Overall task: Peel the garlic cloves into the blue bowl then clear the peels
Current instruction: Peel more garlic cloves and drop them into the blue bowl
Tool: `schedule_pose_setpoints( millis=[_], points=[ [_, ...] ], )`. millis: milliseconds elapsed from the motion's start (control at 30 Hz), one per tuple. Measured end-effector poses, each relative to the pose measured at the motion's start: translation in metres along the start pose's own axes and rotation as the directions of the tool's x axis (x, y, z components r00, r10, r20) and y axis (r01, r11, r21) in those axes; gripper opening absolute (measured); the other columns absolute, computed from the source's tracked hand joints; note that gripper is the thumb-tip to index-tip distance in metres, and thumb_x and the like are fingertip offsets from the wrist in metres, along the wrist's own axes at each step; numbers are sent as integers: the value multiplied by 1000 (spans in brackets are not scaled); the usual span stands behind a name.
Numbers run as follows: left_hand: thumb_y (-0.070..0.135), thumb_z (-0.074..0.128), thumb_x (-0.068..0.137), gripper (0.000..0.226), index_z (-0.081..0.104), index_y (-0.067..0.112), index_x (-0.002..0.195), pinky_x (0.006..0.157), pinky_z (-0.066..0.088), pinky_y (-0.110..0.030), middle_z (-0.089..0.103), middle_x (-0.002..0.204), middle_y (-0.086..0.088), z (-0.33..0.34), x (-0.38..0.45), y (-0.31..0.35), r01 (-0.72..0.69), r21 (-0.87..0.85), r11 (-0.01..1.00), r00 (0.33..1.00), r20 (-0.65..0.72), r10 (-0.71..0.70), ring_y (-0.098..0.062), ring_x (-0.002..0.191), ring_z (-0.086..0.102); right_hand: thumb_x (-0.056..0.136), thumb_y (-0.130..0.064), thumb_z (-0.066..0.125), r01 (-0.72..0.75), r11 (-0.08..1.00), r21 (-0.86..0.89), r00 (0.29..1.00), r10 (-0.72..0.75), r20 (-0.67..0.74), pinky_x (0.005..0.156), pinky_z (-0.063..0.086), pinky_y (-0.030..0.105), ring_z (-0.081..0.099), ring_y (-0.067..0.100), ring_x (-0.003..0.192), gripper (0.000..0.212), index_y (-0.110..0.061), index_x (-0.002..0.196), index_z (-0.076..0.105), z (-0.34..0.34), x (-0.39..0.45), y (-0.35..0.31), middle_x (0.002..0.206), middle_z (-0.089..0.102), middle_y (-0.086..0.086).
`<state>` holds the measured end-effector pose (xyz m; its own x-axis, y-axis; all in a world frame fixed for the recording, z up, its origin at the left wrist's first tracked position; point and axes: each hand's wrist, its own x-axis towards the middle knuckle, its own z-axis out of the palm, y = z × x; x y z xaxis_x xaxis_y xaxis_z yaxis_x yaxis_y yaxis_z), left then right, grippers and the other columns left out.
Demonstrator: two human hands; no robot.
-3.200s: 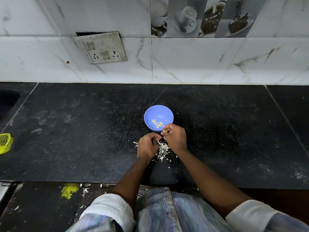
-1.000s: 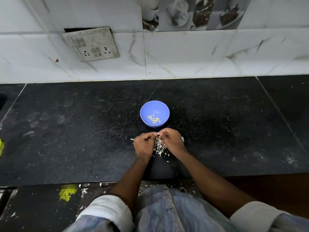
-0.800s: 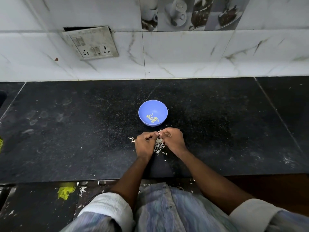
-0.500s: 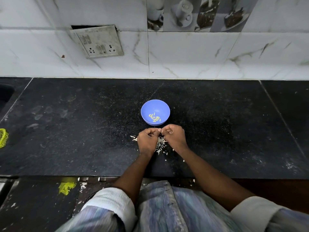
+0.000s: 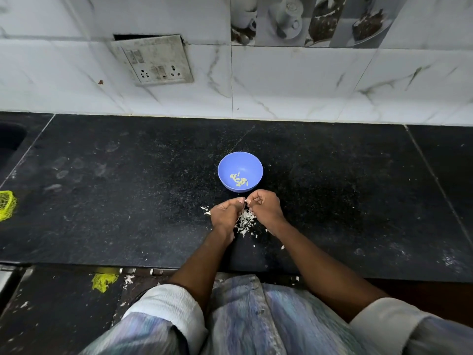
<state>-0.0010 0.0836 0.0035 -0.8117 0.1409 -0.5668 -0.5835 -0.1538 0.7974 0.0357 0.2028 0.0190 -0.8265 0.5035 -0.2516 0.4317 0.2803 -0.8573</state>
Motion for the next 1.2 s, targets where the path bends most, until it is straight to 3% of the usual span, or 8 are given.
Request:
schedule_pose_setpoints(
  millis=[100,167,367,533,700,833,1033,1200],
  points=[
    [-2,70,93,10,79,2,92,62,54,-21,72,74,-9,0,4,1,18,17,1000,999,-31,-18,-11,61,58,89,-1,67,-19,998,61,999,17,38,66,59,34,66,11,63,18,-14,79,73,-1,1,0,69,73,2],
    [-3,69,93,12,79,2,93,55,51,-18,71,72,-8,-1,6,2,4,35,999,999,-47,-2,-9,57,56,91,-2,68,-35,996,84,997,30,66,64,59,31,66,12,62,14,-12,82,74,-1,2,-1,72,74,8],
    [-1,74,92,6,80,1,94,72,60,-24,79,85,-9,-1,11,2,-124,124,984,989,-60,133,-11,73,69,87,-2,67,-117,980,163,991,104,86,62,58,30,65,16,61,8,-3,83,74,1,3,-10,73,73,16],
    [6,78,91,3,81,4,92,80,61,-34,80,86,-9,1,17,-1,-173,201,964,979,-75,191,-13,75,70,89,-2,66,-123,977,173,991,111,76,59,57,27,65,14,59,9,-2,83,73,4,3,-12,68,72,9],
    [9,83,86,5,84,11,91,79,62,-31,81,82,0,3,16,-3,-197,260,945,959,-146,241,-11,76,74,87,-7,65,-92,993,75,996,91,27,69,63,44,70,19,64,15,-14,76,71,11,3,-7,70,74,6],
    [10,83,86,6,84,16,87,77,62,-30,80,78,6,5,14,-5,-226,315,922,946,-155,285,-5,72,73,82,-16,59,-83,996,5,996,83,29,74,63,48,73,22,76,11,-18,79,70,15,3,-5,76,74,-1],
    [5,81,87,10,82,14,82,80,62,-31,80,78,0,4,10,-8,-168,196,966,964,-173,203,-13,76,75,80,-18,54,-65,998,-19,995,67,79,79,61,50,72,24,83,12,-20,80,66,17,-1,-1,81,72,-1],
    [0,76,88,7,81,4,87,83,63,-35,80,83,-11,6,7,-7,-90,39,995,982,-163,95,-17,76,73,80,-18,54,-35,999,-17,996,36,82,76,59,44,70,22,82,13,-22,79,66,12,-8,-4,80,72,-3]
  ],
)
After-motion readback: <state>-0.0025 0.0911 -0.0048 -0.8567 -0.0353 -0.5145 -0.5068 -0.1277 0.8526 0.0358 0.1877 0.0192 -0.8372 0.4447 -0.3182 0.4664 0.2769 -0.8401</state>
